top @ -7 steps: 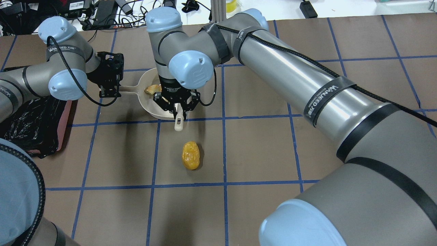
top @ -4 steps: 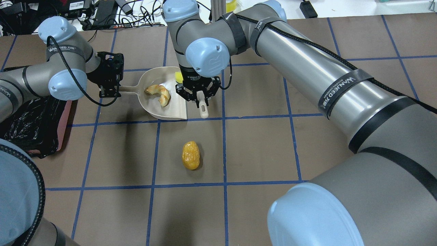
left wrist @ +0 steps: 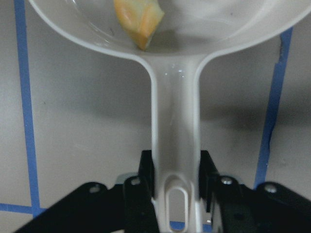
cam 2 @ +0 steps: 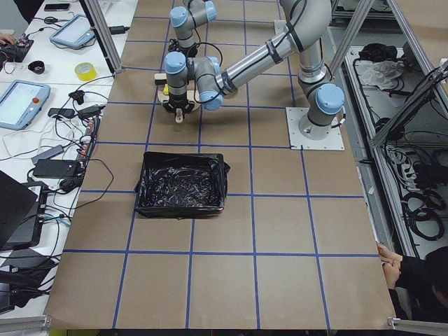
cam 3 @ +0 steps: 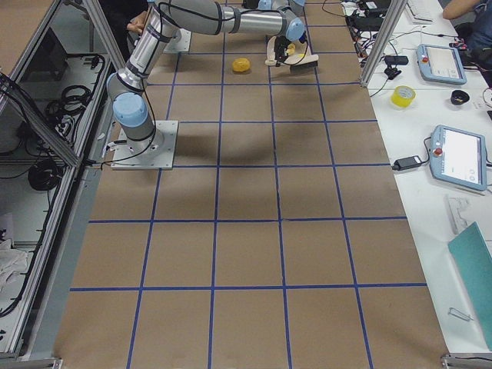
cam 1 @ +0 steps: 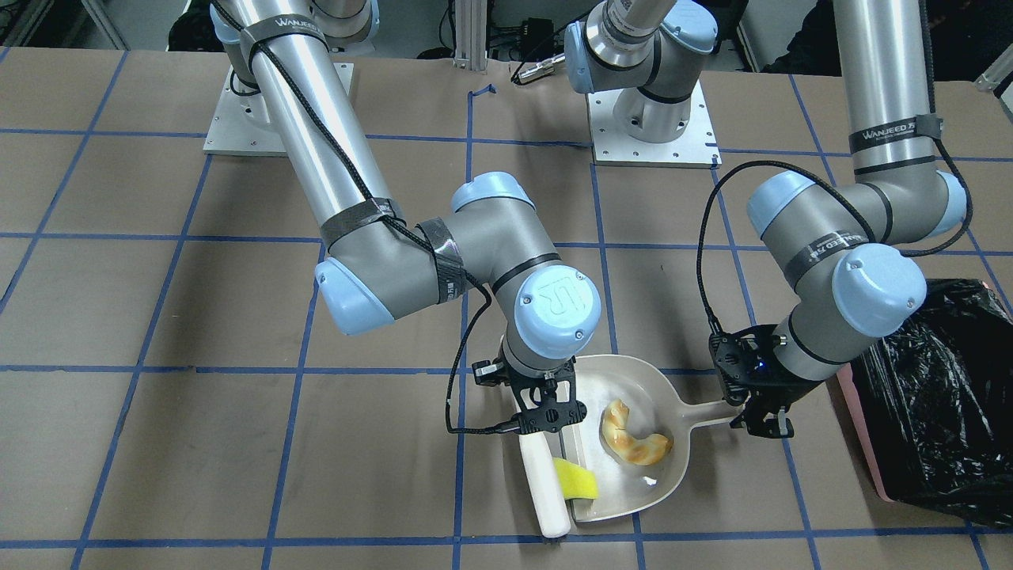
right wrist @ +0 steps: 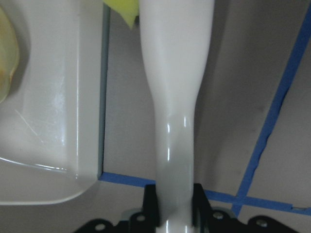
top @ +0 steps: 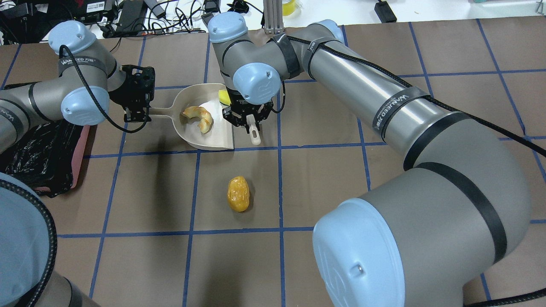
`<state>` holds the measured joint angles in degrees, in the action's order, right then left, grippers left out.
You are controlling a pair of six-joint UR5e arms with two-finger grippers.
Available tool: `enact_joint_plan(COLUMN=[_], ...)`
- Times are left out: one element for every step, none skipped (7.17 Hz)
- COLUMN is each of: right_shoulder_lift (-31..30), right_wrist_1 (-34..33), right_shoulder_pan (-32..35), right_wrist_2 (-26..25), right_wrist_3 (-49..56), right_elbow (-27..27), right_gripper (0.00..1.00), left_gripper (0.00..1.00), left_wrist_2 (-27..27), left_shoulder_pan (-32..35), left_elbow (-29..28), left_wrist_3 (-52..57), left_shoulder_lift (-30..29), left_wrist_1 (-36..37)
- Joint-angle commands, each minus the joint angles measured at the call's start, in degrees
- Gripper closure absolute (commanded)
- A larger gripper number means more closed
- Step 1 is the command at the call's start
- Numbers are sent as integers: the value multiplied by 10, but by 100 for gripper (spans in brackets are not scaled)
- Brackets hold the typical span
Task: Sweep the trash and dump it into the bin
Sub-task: 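Sweep the croissant and yellow sponge into the dustpan with the right gripper's brush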
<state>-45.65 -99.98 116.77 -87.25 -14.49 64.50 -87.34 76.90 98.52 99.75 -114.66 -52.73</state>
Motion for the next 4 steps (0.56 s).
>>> enact_joint_plan(right_shoulder_lift=[2,-1,-8,-25], right_wrist_1=[-8,-6,-1,22], right_shoulder_pan=[28,31,29,12], right_wrist_2=[51,48,46,49], right_wrist_3=[-43,-52,-62,-72], right_elbow=[1,0,-1,0], right_gripper=[88,87,86,86], left_gripper=[95,95,95,95], left_wrist_2=[-1,-14,-14,-14], left_shoulder_pan=[-1,-1,-3,-6], left_elbow=[1,6,18,21], left_wrist_3=[1,4,9,23], left_shoulder_lift=[1,3,5,6], left_wrist_1=[0,0,2,3])
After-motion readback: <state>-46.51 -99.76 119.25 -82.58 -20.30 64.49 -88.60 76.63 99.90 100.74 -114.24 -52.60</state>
